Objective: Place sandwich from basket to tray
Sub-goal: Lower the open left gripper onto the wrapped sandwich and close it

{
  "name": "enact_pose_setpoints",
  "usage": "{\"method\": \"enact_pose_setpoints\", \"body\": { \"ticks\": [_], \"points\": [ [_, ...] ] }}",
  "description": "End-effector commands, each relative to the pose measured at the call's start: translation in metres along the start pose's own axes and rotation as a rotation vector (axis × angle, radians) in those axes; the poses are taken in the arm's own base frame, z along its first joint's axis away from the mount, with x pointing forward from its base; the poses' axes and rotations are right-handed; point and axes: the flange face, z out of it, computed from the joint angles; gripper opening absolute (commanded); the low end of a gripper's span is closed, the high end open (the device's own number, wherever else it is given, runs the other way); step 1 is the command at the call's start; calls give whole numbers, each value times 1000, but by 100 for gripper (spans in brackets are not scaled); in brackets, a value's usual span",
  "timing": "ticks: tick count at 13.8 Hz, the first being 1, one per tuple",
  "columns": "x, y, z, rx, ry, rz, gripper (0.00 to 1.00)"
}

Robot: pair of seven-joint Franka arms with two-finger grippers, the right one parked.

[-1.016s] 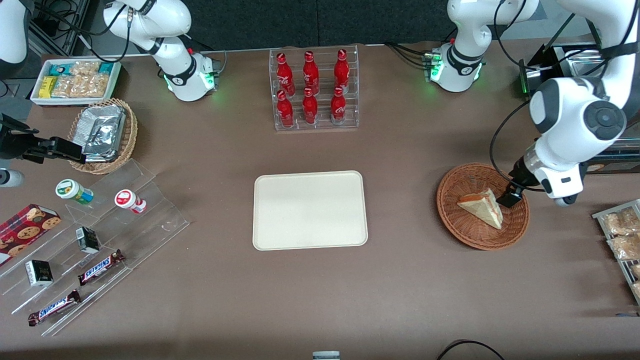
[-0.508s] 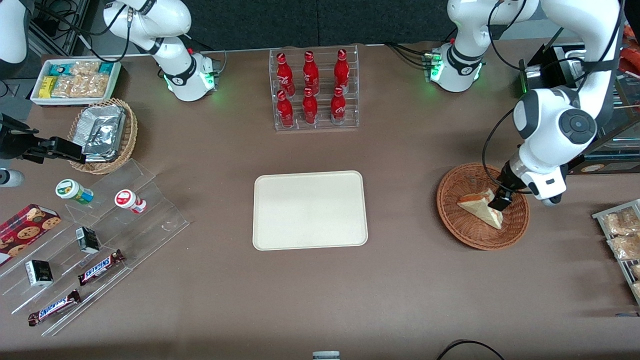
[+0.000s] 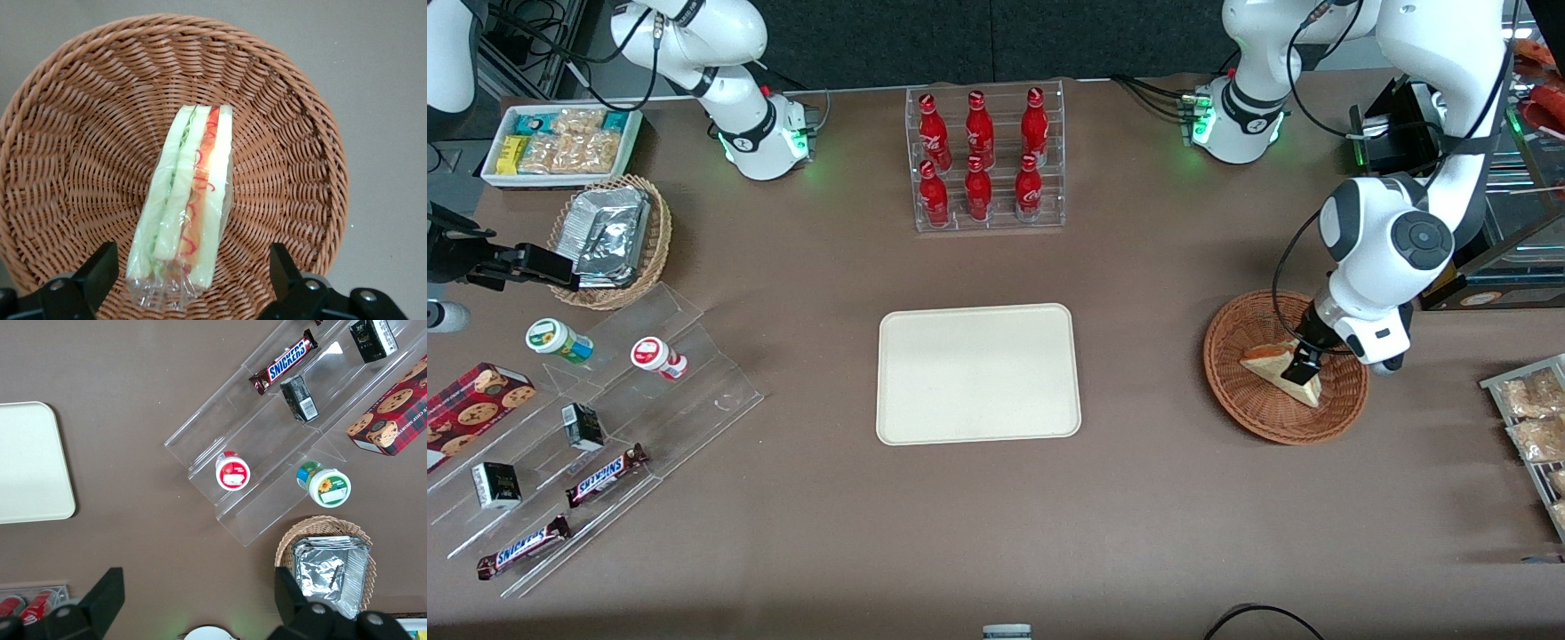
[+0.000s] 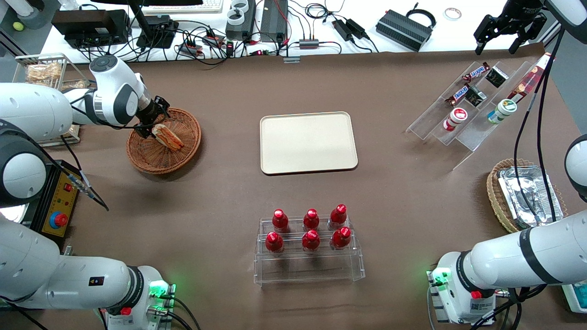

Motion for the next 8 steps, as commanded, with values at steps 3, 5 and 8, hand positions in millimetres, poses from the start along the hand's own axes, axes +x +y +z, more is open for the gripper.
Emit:
{"method": "enact_pose_setpoints", "body": {
  "ticks": [3, 5, 8],
  "points": [
    [-5, -2, 18, -1, -5, -19, 93],
    [-5, -1, 19, 0, -5, -19, 40],
    [-4, 5, 14, -6, -4, -14, 0]
  ]
}}
